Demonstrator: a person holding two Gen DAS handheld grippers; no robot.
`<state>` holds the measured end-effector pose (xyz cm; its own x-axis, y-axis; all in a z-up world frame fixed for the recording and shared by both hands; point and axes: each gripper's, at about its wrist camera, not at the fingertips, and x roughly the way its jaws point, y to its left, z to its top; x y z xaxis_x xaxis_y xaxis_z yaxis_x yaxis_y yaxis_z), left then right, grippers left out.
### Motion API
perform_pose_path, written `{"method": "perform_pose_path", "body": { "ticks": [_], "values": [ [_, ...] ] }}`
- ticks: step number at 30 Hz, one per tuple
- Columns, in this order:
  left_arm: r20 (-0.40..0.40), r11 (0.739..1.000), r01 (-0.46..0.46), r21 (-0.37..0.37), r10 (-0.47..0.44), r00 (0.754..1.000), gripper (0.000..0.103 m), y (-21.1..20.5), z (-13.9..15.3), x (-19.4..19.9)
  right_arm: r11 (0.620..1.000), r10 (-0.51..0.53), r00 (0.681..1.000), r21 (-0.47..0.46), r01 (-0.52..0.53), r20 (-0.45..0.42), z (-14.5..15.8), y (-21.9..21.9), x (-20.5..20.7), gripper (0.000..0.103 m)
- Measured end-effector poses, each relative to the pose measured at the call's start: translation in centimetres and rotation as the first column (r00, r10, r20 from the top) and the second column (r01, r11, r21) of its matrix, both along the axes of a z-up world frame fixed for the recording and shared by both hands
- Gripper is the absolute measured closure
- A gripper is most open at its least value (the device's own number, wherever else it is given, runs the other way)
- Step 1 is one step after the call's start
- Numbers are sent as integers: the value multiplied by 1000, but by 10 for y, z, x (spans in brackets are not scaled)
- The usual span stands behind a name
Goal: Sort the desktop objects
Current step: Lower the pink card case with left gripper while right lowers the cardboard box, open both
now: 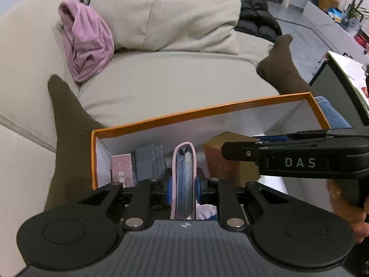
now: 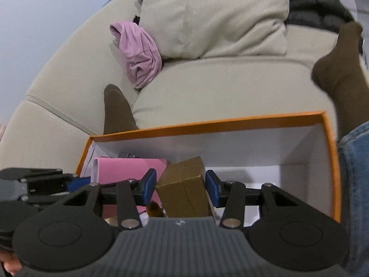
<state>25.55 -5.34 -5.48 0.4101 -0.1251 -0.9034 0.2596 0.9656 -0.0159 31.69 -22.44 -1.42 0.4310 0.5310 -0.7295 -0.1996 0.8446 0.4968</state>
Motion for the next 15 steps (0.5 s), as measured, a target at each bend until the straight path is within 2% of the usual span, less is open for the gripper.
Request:
{"method": "perform_pose_path", "body": {
  "ticks": [4, 8, 11, 15],
  "values": [
    [36, 999, -24, -40, 25, 999, 77, 5, 0, 6, 1000, -8, 998, 26, 9, -56, -12, 2, 9, 54],
    [55, 997, -43, -71, 47, 997, 76, 10, 6, 5, 999, -6, 999, 41, 8, -42, -13, 1, 10, 52],
    [85, 994, -49, -96, 57, 995, 76, 16, 15, -1, 998, -13, 1000, 58, 14, -28, -11, -1, 9, 47],
    [111, 988, -86, -125, 100, 989, 74, 28, 23, -13, 997, -11, 999, 77, 14, -42, -11, -1, 8, 47]
  ]
}}
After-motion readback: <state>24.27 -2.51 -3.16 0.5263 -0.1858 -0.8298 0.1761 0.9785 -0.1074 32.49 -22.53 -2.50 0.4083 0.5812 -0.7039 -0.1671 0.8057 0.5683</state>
